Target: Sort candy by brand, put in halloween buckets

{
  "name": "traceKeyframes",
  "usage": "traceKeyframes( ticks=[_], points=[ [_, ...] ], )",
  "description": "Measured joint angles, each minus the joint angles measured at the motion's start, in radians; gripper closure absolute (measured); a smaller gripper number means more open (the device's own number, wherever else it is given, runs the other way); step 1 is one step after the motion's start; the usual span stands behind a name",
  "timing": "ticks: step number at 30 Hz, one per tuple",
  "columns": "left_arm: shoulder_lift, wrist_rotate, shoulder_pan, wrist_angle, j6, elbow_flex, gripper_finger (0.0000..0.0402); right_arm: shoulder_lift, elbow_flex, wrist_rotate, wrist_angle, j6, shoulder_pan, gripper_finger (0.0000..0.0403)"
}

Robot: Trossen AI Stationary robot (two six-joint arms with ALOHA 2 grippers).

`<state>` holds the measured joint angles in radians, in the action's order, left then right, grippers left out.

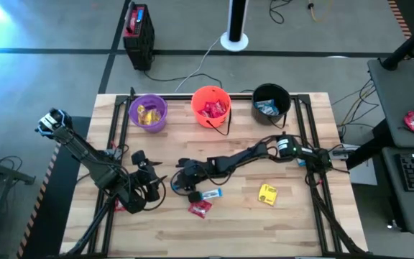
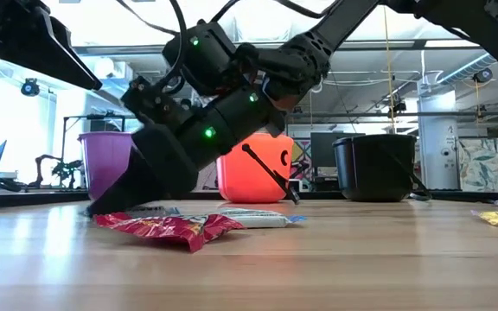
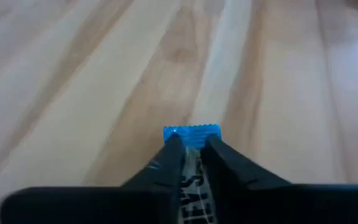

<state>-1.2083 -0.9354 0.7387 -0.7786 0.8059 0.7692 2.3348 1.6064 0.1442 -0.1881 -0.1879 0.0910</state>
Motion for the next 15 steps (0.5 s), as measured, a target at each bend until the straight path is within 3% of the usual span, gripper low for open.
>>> traceKeyframes(
  ticks=[4, 15],
  points=[
    [0.000, 0.000, 0.000, 0.000, 0.000, 0.000, 0.0170, -0.001, 0.000, 0.015, 0.007, -0.010, -0.002, 0.0388],
    [0.000, 0.000, 0.000, 0.001, 0.008, 0.000, 0.0170, -0.010, -0.003, 0.020, 0.012, -0.006, 0.000, 0.0395]
  ],
)
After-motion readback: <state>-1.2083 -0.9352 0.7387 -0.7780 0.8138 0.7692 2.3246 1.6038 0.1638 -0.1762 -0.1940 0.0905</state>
